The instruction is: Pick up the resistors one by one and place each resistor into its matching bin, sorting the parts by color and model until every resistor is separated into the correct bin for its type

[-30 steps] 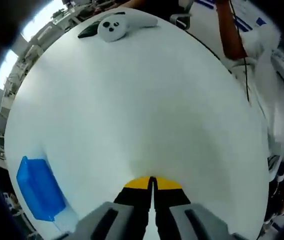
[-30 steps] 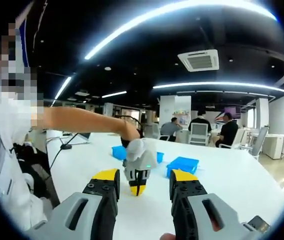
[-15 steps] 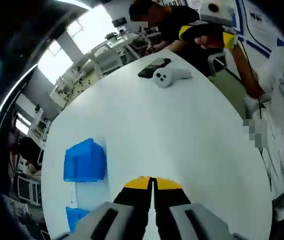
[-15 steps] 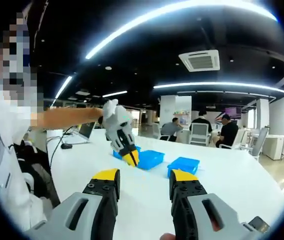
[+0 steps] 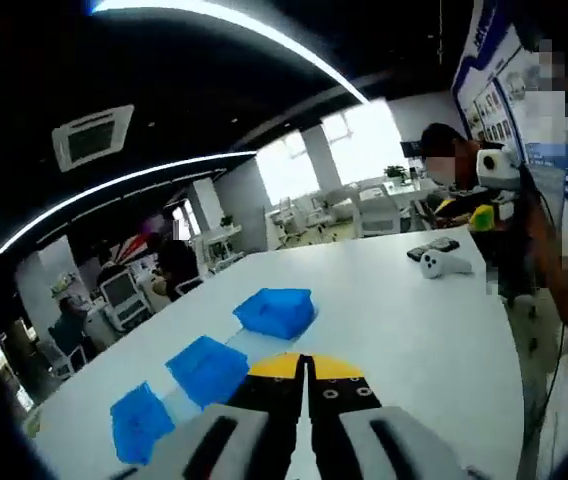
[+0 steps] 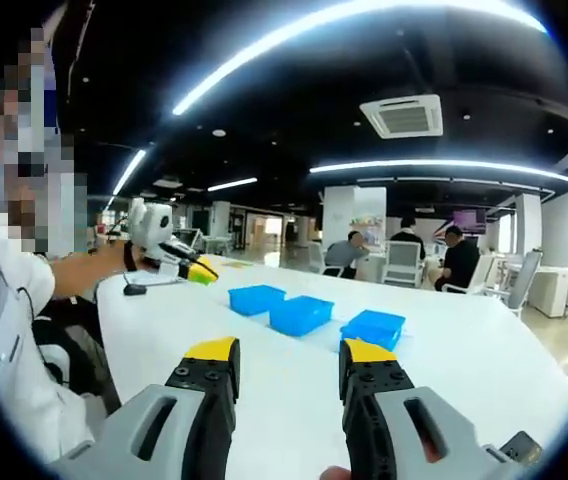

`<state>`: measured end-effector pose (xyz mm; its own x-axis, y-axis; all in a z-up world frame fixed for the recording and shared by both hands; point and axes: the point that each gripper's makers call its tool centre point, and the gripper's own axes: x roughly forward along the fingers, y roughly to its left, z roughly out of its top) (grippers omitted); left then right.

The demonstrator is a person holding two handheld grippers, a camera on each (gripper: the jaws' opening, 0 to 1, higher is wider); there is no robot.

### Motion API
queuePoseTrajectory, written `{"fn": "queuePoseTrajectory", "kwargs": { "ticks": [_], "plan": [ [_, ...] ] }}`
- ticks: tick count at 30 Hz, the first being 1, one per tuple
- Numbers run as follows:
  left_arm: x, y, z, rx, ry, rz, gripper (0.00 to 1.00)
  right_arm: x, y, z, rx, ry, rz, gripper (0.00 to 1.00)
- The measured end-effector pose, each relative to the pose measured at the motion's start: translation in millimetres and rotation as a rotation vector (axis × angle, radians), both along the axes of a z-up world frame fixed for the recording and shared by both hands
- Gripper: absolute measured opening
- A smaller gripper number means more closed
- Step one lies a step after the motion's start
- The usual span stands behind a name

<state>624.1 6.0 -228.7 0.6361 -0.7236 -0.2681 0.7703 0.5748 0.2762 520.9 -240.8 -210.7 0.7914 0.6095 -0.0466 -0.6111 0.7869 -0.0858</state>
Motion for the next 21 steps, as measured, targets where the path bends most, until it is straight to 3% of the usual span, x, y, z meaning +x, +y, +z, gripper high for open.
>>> {"fn": "queuePoseTrajectory", "kwargs": {
  "ticks": [2, 4, 8, 10, 15, 21],
  "plan": [
    [-5.5, 7, -3.5, -0.039, 0.000, 0.038, 0.05, 0, 1, -0.8, -0.001, 0.002, 0.001, 0.41],
    [-17.5, 17, -5.5, -0.173, 0.033, 0.091, 0.05, 1, 1, -0.9, 0.000, 0.003, 0.001, 0.41],
    [-29.8, 34, -13.6, -0.255, 0.056, 0.149, 0.05, 2, 0, -2.3, -0.002, 0.010, 0.000, 0.41],
    [-32.9, 40, -9.1, -0.350, 0.074, 0.181, 0.05, 3, 0, -2.5, 0.001, 0.011, -0.001, 0.41],
    [-38.4, 50, -4.2, -0.361, 0.076, 0.191, 0.05, 2, 1, -2.7, 0.000, 0.009, 0.002, 0.41],
    [-33.6, 43, 0.2, -0.356, 0.072, 0.182, 0.05, 1, 2, -2.1, -0.003, 0.007, 0.001, 0.41]
  ]
}}
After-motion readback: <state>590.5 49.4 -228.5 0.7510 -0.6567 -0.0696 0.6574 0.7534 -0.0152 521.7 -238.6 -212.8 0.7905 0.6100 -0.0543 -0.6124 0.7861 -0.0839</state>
